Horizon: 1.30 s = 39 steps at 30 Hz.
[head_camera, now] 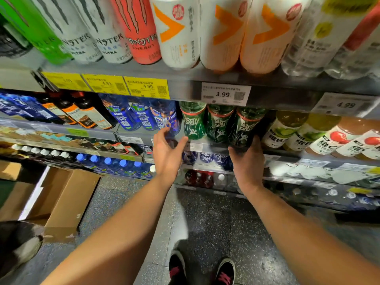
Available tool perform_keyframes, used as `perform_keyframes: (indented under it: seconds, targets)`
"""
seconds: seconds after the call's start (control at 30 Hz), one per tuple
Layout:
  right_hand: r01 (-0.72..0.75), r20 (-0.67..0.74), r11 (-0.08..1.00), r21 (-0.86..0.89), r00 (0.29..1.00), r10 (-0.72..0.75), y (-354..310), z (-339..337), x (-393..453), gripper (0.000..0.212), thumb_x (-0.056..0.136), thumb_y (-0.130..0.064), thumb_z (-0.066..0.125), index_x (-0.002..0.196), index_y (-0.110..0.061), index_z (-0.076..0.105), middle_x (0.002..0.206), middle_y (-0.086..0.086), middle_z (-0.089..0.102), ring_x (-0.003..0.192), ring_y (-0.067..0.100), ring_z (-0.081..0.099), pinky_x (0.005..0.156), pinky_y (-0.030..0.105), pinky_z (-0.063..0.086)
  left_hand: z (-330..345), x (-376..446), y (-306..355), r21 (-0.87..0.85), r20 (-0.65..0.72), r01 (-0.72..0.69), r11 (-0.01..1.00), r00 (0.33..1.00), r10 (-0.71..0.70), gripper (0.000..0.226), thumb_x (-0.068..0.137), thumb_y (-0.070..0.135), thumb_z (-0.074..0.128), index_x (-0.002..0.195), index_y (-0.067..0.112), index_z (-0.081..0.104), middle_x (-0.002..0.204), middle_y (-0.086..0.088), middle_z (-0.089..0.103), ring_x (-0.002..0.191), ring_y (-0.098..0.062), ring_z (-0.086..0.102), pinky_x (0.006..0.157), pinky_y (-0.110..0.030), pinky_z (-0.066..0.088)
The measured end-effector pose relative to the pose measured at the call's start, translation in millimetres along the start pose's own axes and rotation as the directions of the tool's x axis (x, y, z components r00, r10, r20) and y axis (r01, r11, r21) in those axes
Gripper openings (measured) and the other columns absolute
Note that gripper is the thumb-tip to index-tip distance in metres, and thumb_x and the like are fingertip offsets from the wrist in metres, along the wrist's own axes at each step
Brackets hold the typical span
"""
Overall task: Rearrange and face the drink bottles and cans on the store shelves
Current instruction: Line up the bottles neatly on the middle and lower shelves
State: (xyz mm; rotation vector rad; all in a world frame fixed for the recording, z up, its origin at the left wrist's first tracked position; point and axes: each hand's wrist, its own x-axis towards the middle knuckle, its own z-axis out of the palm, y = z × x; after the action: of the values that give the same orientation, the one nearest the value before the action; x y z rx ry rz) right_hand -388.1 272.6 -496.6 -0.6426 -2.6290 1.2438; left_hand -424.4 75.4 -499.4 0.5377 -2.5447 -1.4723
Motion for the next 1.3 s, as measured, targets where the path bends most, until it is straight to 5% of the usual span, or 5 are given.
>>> perform_keyframes:
  seconds: [0.33,0.7,0.9,1.2,1.3]
  targets:
    - [0.012,0.065,0.987,0.163,0.998,-0.023,-79,93,-71,0.044,0.092,-0.028,0.07,0.13,-0.009,0.06,0.126,0.008,0.067,0.116,0.021,0.062,0.097,0.029,0.047,-70,51,-36,-0.015,-0.02,0.016,1.0,1.0,-0.016,0.047,0.085,0.031,0.079,0.123,0.015,0.057,0.115,-0.007,0.062,0.095,-0.016,0.061,0.091,-0.032,0.051]
    - [0.024,-0.011,0.987,0.156,1.0,-0.022,-120,187,-37,0.082,0.089,-0.034,0.07,0.149,0.007,0.031,0.149,0.024,0.043,0.138,0.036,0.045,0.114,0.045,0.038,-67,99,-50,0.063,0.101,-0.139,0.988,0.986,0.132,0.075,0.089,0.029,0.074,0.149,0.0,0.04,0.146,-0.015,0.053,0.135,-0.029,0.05,0.111,-0.037,0.041]
    - [0.012,-0.102,0.983,0.184,0.995,0.007,-122,196,-16,0.072,0.082,-0.024,0.08,0.137,0.001,0.042,0.124,0.015,0.064,0.11,0.027,0.063,0.081,0.022,0.047,-56,112,-57,0.132,0.002,-0.16,0.978,0.987,0.161,0.072,0.087,0.037,0.075,0.144,0.005,0.046,0.14,-0.011,0.055,0.13,-0.026,0.051,0.102,-0.029,0.04]
    - [0.043,-0.187,0.981,0.188,0.982,-0.007,-125,203,-11,0.07,0.079,-0.027,0.08,0.131,0.0,0.043,0.112,0.016,0.066,0.089,0.026,0.065,0.068,0.024,0.046,-49,118,-47,0.051,-0.054,-0.092,0.994,0.994,0.095,0.077,0.074,0.031,0.081,0.14,0.008,0.047,0.132,-0.008,0.062,0.12,-0.027,0.059,0.093,-0.037,0.05]
    - [0.039,-0.155,0.978,0.204,0.988,-0.008,-122,199,-11,0.066,0.078,-0.026,0.081,0.128,-0.003,0.044,0.106,0.006,0.065,0.081,0.016,0.06,0.062,0.009,0.041,-56,120,-51,0.042,-0.024,-0.123,0.992,0.992,0.124,0.075,0.069,0.034,0.08,0.135,0.011,0.052,0.122,-0.004,0.067,0.11,-0.024,0.064,0.086,-0.038,0.054]
